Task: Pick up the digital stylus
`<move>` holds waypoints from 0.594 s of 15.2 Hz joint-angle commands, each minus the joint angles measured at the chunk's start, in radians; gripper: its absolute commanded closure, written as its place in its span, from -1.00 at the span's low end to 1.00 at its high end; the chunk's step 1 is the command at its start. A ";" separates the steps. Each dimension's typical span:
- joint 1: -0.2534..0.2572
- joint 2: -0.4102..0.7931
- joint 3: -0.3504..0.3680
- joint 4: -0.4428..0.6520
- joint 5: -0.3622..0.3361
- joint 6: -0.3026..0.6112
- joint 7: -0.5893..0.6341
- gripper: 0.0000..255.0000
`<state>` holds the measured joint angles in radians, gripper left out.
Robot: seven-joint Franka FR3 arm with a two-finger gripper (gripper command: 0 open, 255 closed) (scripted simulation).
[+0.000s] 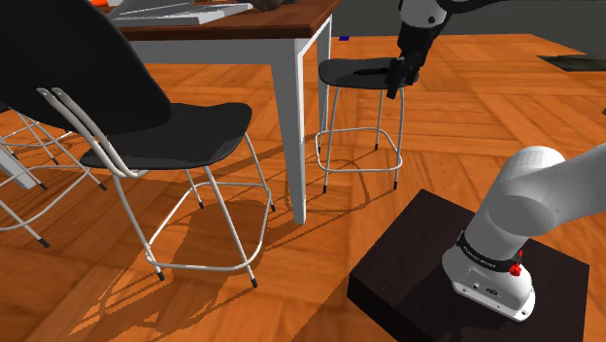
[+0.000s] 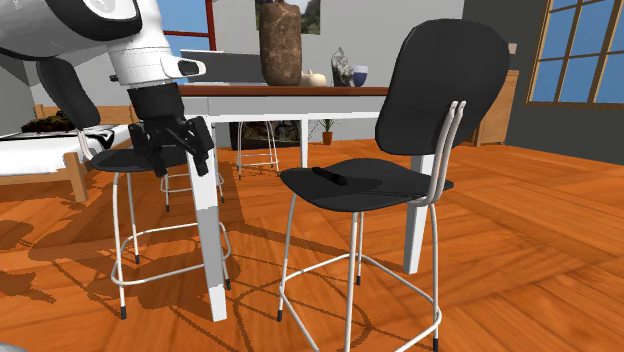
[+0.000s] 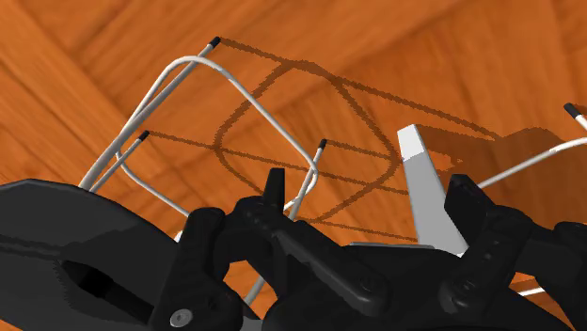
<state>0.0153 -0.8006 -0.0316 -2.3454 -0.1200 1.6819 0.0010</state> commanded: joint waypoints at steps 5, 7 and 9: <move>0.011 0.085 -0.103 0.056 -0.062 0.027 -0.190 -1.00; 0.019 0.137 -0.151 0.095 -0.086 0.041 -0.283 -1.00; 0.029 0.194 -0.198 0.141 -0.104 0.056 -0.377 -1.00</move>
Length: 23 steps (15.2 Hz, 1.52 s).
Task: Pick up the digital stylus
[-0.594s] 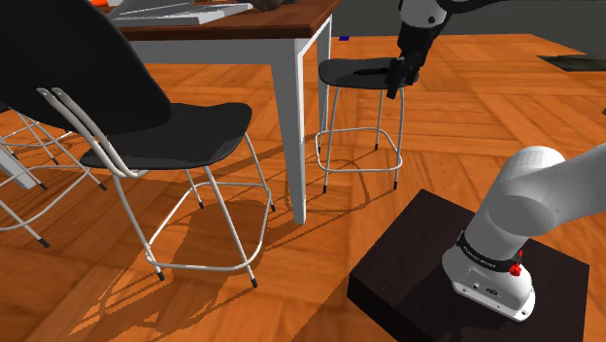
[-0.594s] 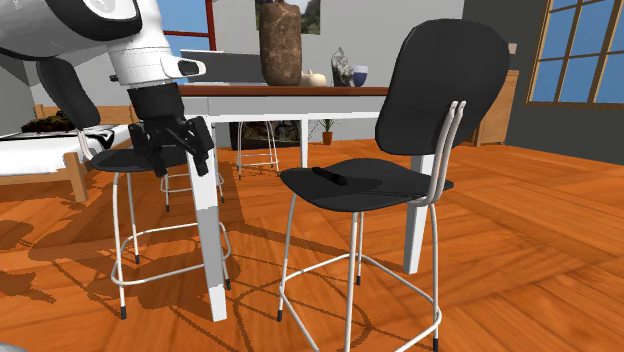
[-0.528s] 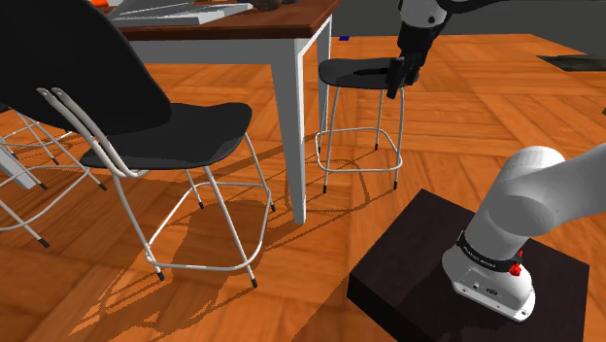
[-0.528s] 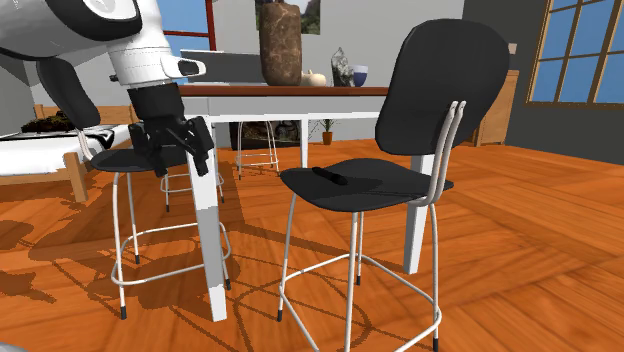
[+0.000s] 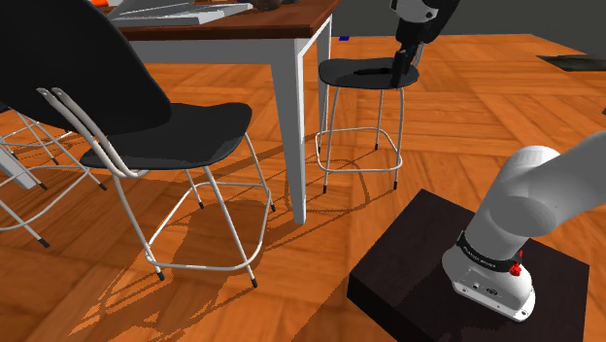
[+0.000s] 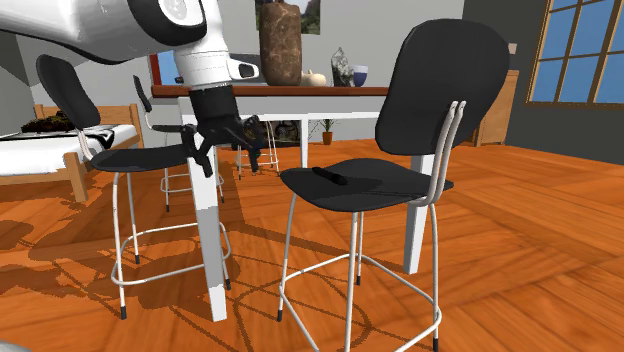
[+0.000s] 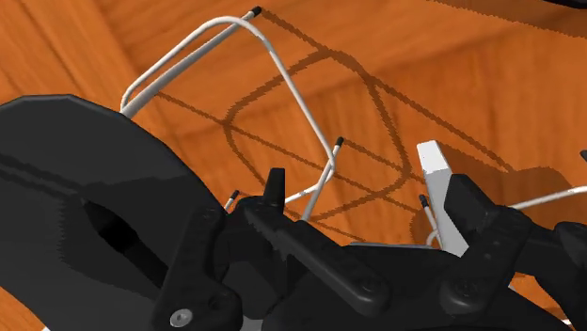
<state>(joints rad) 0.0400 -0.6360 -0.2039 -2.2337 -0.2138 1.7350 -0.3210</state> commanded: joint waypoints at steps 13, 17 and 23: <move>0.074 0.529 -0.286 0.482 0.061 0.050 -0.685 -1.00; 0.049 0.726 -0.326 0.685 0.154 0.026 -0.885 -1.00; 0.049 0.715 -0.321 0.606 0.146 0.095 -0.876 -1.00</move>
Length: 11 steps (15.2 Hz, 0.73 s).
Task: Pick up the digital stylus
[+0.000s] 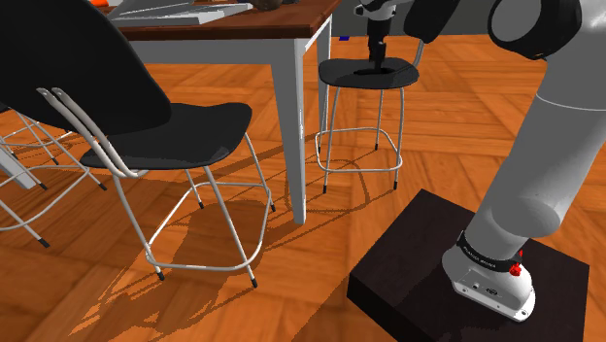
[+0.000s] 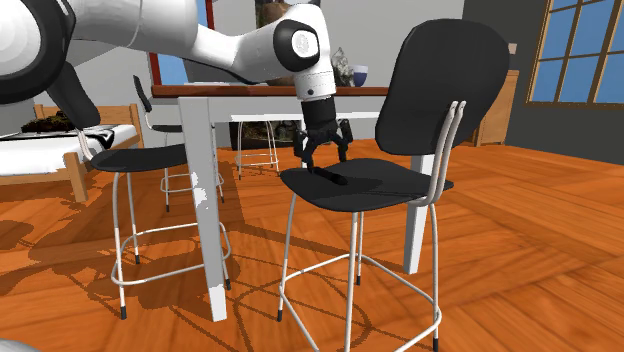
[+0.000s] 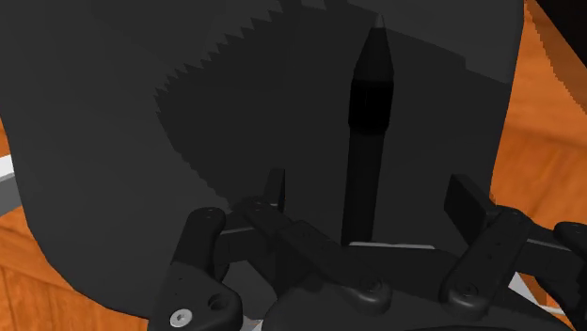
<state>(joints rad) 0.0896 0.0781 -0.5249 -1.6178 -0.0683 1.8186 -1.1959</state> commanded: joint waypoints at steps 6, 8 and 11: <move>0.001 -0.004 0.001 -0.050 -0.003 0.047 0.004 1.00; 0.001 -0.005 0.001 -0.051 -0.004 0.047 0.005 1.00; 0.001 -0.004 0.000 -0.050 -0.003 0.046 0.004 1.00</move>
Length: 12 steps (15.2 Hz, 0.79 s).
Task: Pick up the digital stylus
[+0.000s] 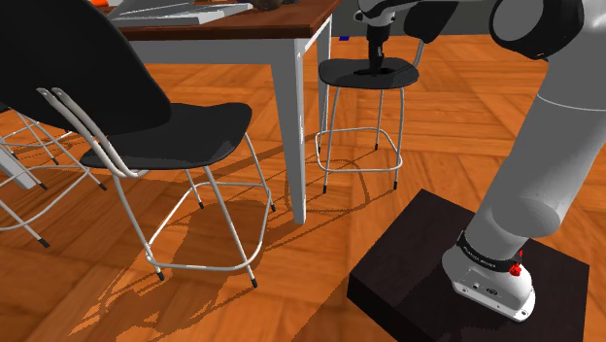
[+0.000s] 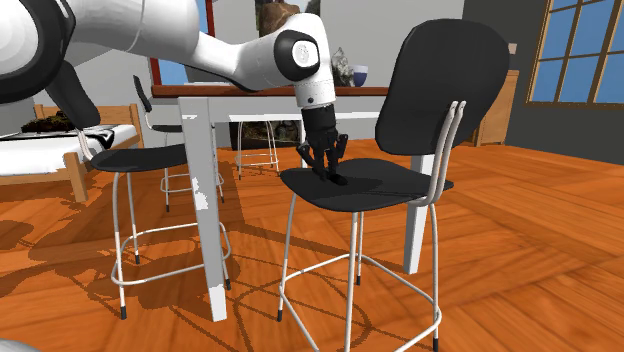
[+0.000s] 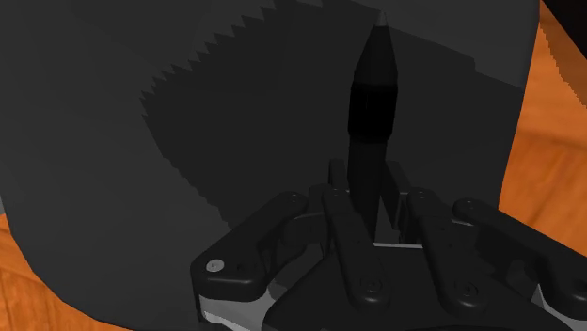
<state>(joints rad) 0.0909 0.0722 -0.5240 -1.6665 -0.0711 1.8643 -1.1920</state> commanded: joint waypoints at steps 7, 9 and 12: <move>-0.003 0.010 -0.001 0.061 0.005 -0.054 -0.007 1.00; -0.004 0.015 -0.002 0.093 0.009 -0.082 -0.011 1.00; -0.007 0.024 -0.004 0.145 0.015 -0.124 -0.018 1.00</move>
<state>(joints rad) 0.0852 0.0916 -0.5271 -1.5438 -0.0594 1.7580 -1.2075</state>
